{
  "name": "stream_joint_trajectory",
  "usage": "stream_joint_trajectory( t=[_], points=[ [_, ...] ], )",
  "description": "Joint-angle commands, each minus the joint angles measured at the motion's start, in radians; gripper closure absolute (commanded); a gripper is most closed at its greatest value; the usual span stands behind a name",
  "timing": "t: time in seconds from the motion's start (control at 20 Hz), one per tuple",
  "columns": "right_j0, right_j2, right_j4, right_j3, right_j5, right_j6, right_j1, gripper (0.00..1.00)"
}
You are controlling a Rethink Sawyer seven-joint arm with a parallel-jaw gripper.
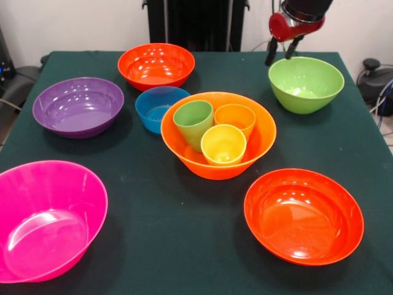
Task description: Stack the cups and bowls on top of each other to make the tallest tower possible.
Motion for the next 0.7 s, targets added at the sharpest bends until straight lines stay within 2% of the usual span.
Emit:
stream_joint_trajectory(
  t=[0.05,0.2,0.45,0.7],
  points=[
    [-0.127,0.104,0.065,0.088,-0.067,-0.079,-0.005,0.0],
    [-0.13,0.111,0.065,0.076,-0.047,-0.08,-0.01,0.0],
    [-0.098,0.147,0.064,0.028,-0.015,-0.086,-0.019,0.0],
    [-0.094,0.163,0.089,0.009,0.019,-0.07,-0.024,0.0]
  ],
)
